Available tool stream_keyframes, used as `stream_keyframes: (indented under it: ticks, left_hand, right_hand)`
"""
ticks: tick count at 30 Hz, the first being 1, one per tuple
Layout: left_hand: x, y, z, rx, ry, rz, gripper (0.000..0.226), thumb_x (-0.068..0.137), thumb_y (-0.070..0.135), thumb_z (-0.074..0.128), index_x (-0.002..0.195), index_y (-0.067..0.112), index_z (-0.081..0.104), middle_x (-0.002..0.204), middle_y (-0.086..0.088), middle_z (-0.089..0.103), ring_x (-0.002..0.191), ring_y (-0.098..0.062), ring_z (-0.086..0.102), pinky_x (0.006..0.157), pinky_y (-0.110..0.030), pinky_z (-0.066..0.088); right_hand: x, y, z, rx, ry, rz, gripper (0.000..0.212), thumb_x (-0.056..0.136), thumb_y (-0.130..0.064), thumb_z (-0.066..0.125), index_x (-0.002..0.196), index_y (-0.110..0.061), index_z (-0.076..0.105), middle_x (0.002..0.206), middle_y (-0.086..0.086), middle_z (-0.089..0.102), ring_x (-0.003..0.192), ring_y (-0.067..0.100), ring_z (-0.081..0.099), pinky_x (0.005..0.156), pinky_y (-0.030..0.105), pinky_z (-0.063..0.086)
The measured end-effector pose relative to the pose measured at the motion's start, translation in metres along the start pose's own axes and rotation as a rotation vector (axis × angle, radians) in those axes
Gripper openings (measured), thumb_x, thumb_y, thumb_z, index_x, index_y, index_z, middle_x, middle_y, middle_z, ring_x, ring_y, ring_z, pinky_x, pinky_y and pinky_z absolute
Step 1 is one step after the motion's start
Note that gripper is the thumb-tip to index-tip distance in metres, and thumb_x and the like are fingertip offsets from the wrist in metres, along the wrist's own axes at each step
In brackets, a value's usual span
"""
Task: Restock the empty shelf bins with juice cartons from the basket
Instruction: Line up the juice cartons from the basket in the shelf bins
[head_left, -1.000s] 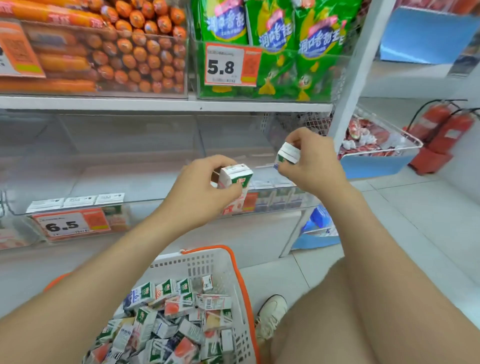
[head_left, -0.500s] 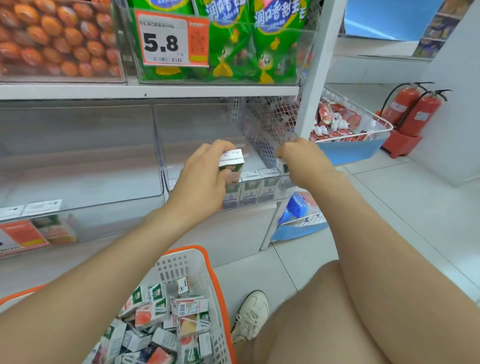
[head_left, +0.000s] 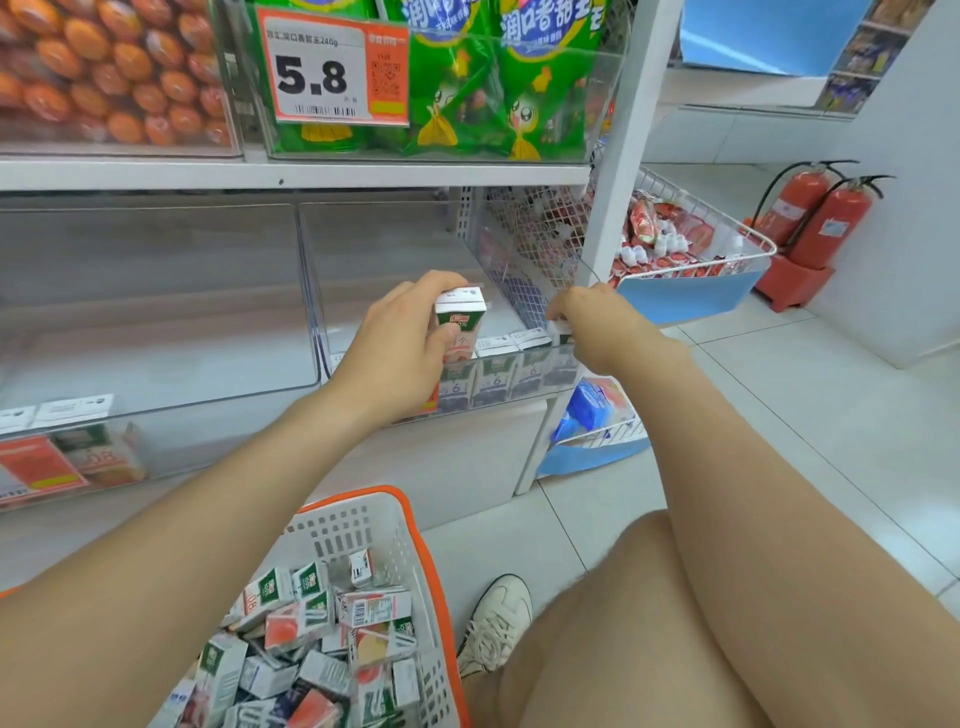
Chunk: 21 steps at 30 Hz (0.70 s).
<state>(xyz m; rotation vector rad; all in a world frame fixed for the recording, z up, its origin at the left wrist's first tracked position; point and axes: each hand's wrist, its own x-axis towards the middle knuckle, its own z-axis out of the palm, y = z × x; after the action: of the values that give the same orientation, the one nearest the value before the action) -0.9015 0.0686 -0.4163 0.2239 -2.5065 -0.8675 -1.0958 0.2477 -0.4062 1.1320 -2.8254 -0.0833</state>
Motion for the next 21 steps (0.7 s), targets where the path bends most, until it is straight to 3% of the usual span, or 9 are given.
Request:
stream_keyframes:
  ticks: [5,8,11,14,16,18,21]
  left_hand:
    - [-0.001,0.000,-0.001,-0.011,-0.011,-0.010,0.040,0.105,0.011,0.058,0.140,0.031,0.053,0.123,-0.001,0.063,0.111,-0.023,0.059,0.095,-0.037,0.048]
    - [-0.001,0.001,-0.003,-0.025,-0.017,-0.019,0.040,0.105,0.011,0.059,0.141,0.030,0.054,0.126,0.000,0.065,0.114,-0.022,0.059,0.096,-0.037,0.050]
    - [-0.003,0.004,-0.008,-0.070,0.005,-0.053,0.041,0.106,0.013,0.060,0.143,0.026,0.051,0.127,0.004,0.066,0.111,-0.018,0.060,0.090,-0.027,0.047]
    - [-0.006,0.005,-0.025,-0.187,0.091,-0.099,0.034,0.104,0.019,0.064,0.135,0.019,0.049,0.117,0.007,0.067,0.097,-0.009,0.065,0.078,-0.020,0.050]
    - [-0.013,0.001,-0.045,-0.241,0.141,-0.087,0.028,0.104,0.026,0.064,0.129,0.020,0.052,0.110,0.009,0.070,0.095,-0.005,0.068,0.083,-0.029,0.057]
    - [-0.025,-0.005,-0.069,-0.307,0.146,-0.087,0.023,0.106,0.029,0.061,0.127,0.024,0.057,0.107,0.008,0.075,0.096,-0.012,0.072,0.086,-0.042,0.061]
    - [-0.050,-0.020,-0.107,-0.410,0.145,-0.141,0.021,0.107,0.025,0.060,0.128,0.020,0.062,0.105,0.003,0.080,0.094,-0.017,0.076,0.082,-0.044,0.062]
  right_hand:
    - [0.004,-0.007,-0.001,0.022,-0.062,0.005,0.039,0.077,0.014,0.052,0.104,-0.006,0.073,0.102,0.017,0.069,0.093,0.040,0.064,0.080,0.053,0.061]
    - [-0.002,-0.018,-0.003,0.036,-0.112,0.050,0.039,0.083,0.006,0.055,0.118,-0.007,0.067,0.112,0.017,0.065,0.099,0.040,0.063,0.085,0.053,0.060]
    - [-0.008,-0.035,-0.014,0.135,0.018,0.052,0.046,0.085,0.006,0.052,0.127,-0.006,0.067,0.119,0.019,0.069,0.110,0.042,0.064,0.091,0.052,0.058]
    - [-0.022,-0.074,-0.032,0.568,0.243,0.000,0.042,0.093,-0.004,0.044,0.120,-0.016,0.074,0.107,0.003,0.078,0.101,0.021,0.072,0.094,0.039,0.058]
    - [-0.036,-0.107,-0.043,0.908,0.267,-0.056,0.037,0.095,-0.014,0.042,0.108,-0.022,0.076,0.090,-0.003,0.079,0.084,0.012,0.075,0.082,0.041,0.062]
    - [-0.047,-0.137,-0.052,1.108,0.254,-0.134,0.033,0.098,-0.020,0.043,0.102,-0.021,0.076,0.084,0.001,0.077,0.079,0.019,0.075,0.069,0.044,0.063]
    - [-0.056,-0.176,-0.062,1.296,0.180,-0.207,0.028,0.105,-0.020,0.048,0.105,-0.012,0.075,0.084,0.010,0.077,0.079,0.031,0.074,0.066,0.044,0.063]
